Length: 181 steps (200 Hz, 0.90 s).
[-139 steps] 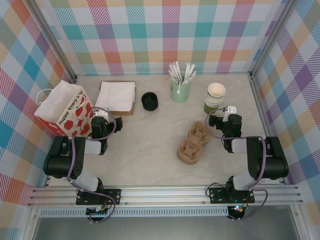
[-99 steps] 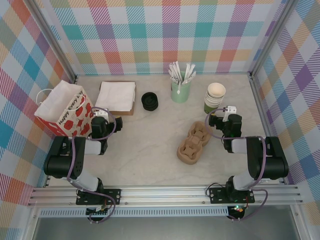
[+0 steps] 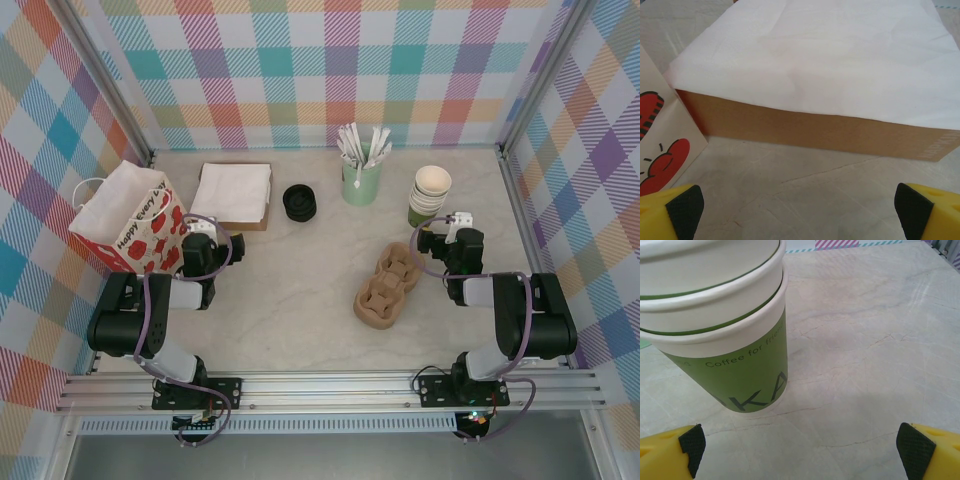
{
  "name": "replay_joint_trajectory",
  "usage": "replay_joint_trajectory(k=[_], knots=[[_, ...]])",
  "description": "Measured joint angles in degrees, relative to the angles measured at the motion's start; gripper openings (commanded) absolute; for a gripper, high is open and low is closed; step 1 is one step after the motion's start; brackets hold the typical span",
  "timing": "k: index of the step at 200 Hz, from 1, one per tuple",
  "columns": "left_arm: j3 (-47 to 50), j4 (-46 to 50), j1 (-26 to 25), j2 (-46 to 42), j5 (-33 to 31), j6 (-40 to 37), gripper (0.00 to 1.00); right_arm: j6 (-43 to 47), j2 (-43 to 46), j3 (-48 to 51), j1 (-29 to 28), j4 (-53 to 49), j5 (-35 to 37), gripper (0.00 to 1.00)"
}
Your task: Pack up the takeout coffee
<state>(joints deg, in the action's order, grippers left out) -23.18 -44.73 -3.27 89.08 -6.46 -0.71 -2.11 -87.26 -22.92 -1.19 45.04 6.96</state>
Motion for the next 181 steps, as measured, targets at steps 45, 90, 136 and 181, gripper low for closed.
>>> replay_joint_trajectory(k=[45, 90, 136, 181], knots=[[-5.1, 16.3, 0.0, -13.8, -3.3, 3.5, 1.0, -0.7, 7.8, -1.6, 0.0, -10.7, 0.6, 1.0], [-19.1, 36.3, 0.0, -21.5, 0.0, 15.6, 1.0, -6.0, 20.3, -14.4, 0.0, -36.7, 2.6, 1.0], [-21.1, 52.9, -0.4, -22.6, 12.0, 25.6, 1.0, -8.2, 24.6, -25.8, 0.2, -61.5, -0.4, 1.0], [-20.7, 58.3, -2.0, -26.9, 20.9, 30.5, 1.0, -10.2, 19.9, -40.3, 3.7, -76.7, -9.3, 0.98]])
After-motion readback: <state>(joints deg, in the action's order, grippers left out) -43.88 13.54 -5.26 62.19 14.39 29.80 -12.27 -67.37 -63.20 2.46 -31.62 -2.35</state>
